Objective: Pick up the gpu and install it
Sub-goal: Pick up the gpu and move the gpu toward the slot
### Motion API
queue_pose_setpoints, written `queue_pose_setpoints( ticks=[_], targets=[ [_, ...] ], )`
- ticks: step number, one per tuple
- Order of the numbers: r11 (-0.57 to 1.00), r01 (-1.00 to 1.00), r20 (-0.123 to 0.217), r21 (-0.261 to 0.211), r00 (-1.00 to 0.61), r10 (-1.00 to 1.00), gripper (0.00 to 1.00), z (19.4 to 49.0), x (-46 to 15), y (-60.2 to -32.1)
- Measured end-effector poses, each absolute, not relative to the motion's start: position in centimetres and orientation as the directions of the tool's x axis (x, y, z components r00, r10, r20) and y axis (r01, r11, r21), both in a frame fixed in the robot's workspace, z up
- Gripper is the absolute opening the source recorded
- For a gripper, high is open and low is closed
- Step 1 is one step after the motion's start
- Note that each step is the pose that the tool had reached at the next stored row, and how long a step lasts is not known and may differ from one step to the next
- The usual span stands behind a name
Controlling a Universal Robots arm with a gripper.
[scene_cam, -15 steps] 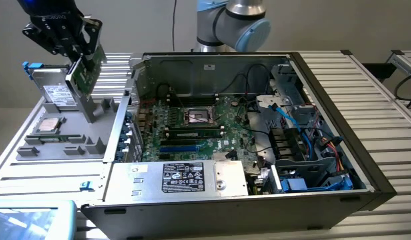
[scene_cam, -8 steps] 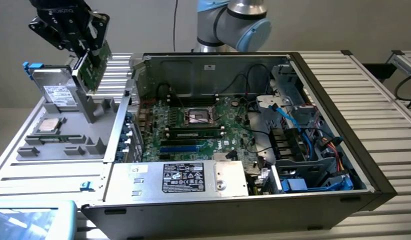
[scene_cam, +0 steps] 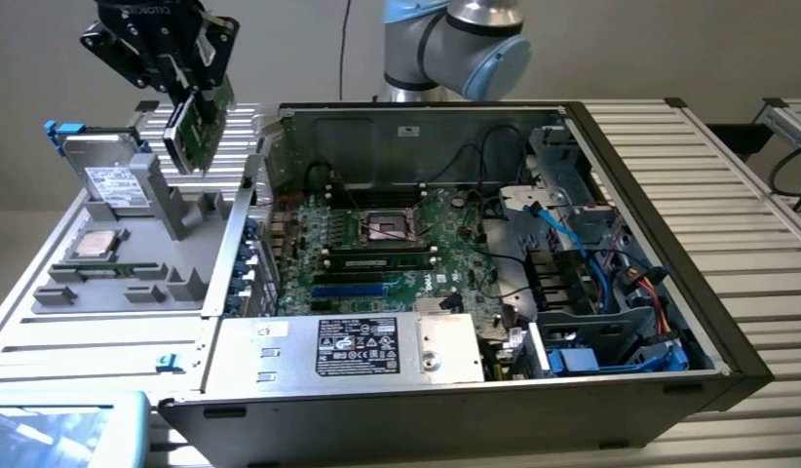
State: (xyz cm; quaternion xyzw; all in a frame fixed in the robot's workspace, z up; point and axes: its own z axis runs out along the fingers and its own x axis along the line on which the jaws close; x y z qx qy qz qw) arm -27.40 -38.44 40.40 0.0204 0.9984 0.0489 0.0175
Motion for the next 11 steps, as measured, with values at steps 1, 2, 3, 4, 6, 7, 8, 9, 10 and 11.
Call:
queue_pose_setpoints(
  ticks=[1, 2, 3, 4, 6, 7, 8, 9, 10, 11],
  targets=[
    [0.994, 0.039, -0.030, 0.098, -0.999, 0.042, 0.28, 40.5, -27.1, -38.4],
    [0.994, 0.040, -0.027, 0.098, -0.999, 0.043, 0.28, 40.5, -26.7, -38.4],
    [0.994, 0.040, -0.025, 0.098, -0.999, 0.042, 0.28, 40.6, -26.4, -38.4],
    [0.994, 0.040, -0.023, 0.098, -0.999, 0.042, 0.28, 40.6, -26.0, -38.4],
    [0.994, 0.040, -0.022, 0.098, -0.999, 0.042, 0.28, 40.7, -25.3, -38.4],
    [0.994, 0.040, -0.021, 0.098, -0.999, 0.042, 0.28, 40.7, -24.9, -38.4],
    [0.994, 0.040, -0.020, 0.098, -0.999, 0.042, 0.28, 40.7, -24.6, -38.4],
    [0.994, 0.040, -0.019, 0.098, -0.999, 0.043, 0.28, 40.7, -24.1, -38.4],
    [0.994, 0.040, -0.018, 0.098, -0.999, 0.042, 0.28, 40.8, -23.7, -38.4],
    [0.994, 0.040, -0.017, 0.098, -0.999, 0.042, 0.28, 40.8, -23.3, -38.4]
  ],
)
